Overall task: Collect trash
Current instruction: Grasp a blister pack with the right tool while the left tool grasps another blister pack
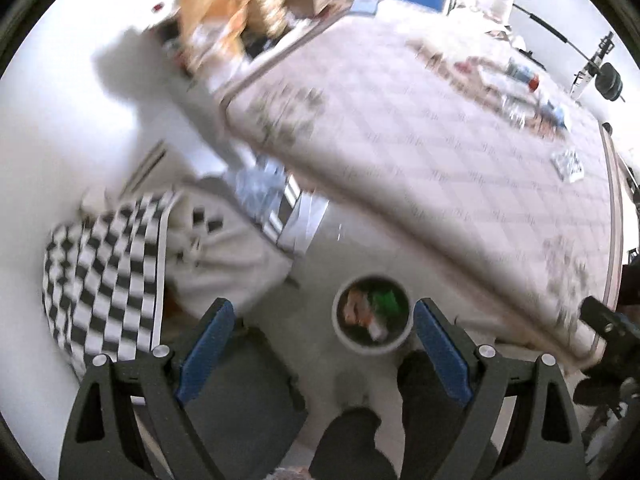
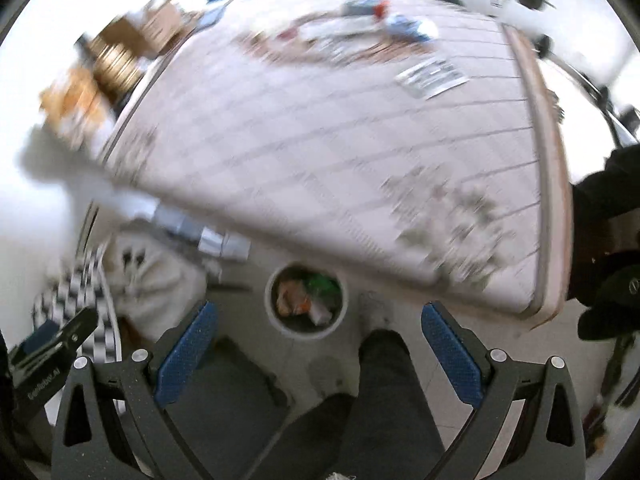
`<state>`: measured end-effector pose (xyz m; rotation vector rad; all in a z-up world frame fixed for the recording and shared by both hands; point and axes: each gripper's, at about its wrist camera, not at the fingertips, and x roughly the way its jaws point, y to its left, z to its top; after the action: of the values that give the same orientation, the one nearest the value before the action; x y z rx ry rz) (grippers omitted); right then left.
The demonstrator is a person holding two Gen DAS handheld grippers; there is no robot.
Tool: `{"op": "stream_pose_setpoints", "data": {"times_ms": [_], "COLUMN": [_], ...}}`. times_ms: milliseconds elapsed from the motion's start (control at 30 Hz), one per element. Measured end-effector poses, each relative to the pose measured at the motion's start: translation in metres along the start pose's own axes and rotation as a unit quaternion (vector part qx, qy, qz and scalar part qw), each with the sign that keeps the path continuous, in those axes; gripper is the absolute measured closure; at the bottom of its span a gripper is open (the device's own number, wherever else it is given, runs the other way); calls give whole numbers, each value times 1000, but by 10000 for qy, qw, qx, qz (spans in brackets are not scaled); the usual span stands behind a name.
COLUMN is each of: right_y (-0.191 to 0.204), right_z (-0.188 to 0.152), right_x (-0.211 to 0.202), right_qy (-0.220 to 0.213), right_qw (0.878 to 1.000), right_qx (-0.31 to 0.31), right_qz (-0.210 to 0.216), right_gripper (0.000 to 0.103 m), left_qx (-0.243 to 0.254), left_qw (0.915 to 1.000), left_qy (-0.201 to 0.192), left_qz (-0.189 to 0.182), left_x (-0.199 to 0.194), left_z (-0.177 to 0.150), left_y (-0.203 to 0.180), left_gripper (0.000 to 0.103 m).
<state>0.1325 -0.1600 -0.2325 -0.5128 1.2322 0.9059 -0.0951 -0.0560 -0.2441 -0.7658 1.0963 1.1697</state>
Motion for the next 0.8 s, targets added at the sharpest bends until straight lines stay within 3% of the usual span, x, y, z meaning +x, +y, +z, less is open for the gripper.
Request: {"op": "stream_pose_setpoints", "data": {"times_ms": [233,400,500,600,667,767,800], "right_y": [-86,-150,-172,-180,-178,-154,-146], "right_z": [124,211,242,268,277,290,291], "right_x": [53,126,163,199,212,217,218], "right_qy": [200,509,684,909,973,865,858], "right_qw": [9936,9756,9637,9560,9551,9654,9679], "right_qx": [1087,2107,2559,2764,2762,2300,2119], "right_qz": [-237,-341,-330,-364,-438,-866,-1048], "right_gripper": [0,0,3,12,13,17,24], "left_qx": [204,162,158,151,172,250,264], "left_qw": [9997,9983,9960,9930,9923,9921,9923], "left_qy": [20,507,814,1083,1131,1135,1135], "left_qz": [90,254,346,446,478,478,429], "left_x": [37,102,135,161,167,171,172], "left_z": [102,167,189,208,216,230,236], "left_y": [-71,-121,-141,-156,-162,-176,-182], "left_gripper": [11,11,11,11,11,11,11]}}
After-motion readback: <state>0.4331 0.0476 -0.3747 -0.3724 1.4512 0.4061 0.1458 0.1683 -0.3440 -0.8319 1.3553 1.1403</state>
